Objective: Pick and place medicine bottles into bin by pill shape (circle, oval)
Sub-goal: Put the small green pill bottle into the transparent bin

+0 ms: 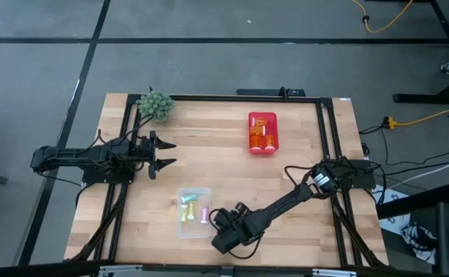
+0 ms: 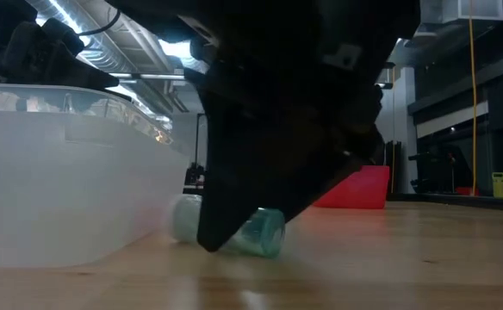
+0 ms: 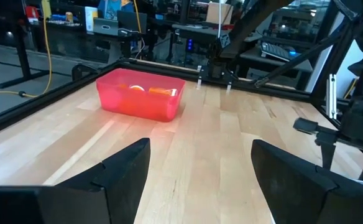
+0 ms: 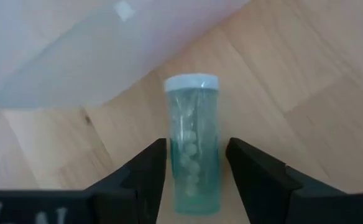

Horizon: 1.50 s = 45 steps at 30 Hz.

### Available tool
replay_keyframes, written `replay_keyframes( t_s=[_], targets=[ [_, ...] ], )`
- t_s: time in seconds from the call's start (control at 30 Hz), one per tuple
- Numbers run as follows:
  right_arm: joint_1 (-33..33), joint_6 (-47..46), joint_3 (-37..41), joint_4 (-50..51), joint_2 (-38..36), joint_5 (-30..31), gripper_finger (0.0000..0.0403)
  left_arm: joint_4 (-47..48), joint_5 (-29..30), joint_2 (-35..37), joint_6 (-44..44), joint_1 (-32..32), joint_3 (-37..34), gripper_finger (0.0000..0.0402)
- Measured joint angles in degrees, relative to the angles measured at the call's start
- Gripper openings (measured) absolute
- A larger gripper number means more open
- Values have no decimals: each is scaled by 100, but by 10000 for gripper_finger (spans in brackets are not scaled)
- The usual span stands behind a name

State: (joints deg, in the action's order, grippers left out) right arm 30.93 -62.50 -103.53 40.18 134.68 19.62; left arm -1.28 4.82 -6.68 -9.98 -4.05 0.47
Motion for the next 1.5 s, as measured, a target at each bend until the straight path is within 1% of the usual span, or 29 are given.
replay_keyframes(
  t_s=[0.13,0.27,0.4,0.47,0.67,0.73,0.8,0.87,1.0,1.1,1.17,1.27,1.37,1.5],
  targets=[
    [-1,197,11,169,-31,-21,166,0,0,0,0,0,0,273],
    [-4,212,11,409,-44,30,126,0,0,0,0,0,2,273],
    [-26,217,6,597,-62,293,92,0,0,0,0,1,1,273],
    [-65,222,-105,864,-44,514,88,0,0,0,0,1,2,273],
    [-187,-107,-915,2390,-44,1713,105,0,0,0,0,2,0,273],
    [-224,-51,-1174,2528,-43,1979,107,0,0,0,0,1,1,273],
    [-253,302,-1416,2342,-42,2122,108,0,0,0,0,2,0,273],
    [-284,895,-1592,1874,-42,2054,108,0,0,0,0,1,2,273],
    [-346,2251,-1665,568,-42,1355,109,0,2,0,0,2,0,273],
    [-385,2868,-1608,-314,-47,852,109,0,1,0,1,1,1,273],
    [-399,3035,-1509,-708,-53,730,109,0,1,0,0,2,1,273],
    [-414,3082,-1424,-980,-53,771,109,0,0,0,1,1,2,273],
    [-442,2861,-1422,-969,-53,771,109,0,0,0,2,2,1,273],
    [-443,2853,-1416,-957,-53,771,109,0,0,0,32,2,0,273]
  ],
)
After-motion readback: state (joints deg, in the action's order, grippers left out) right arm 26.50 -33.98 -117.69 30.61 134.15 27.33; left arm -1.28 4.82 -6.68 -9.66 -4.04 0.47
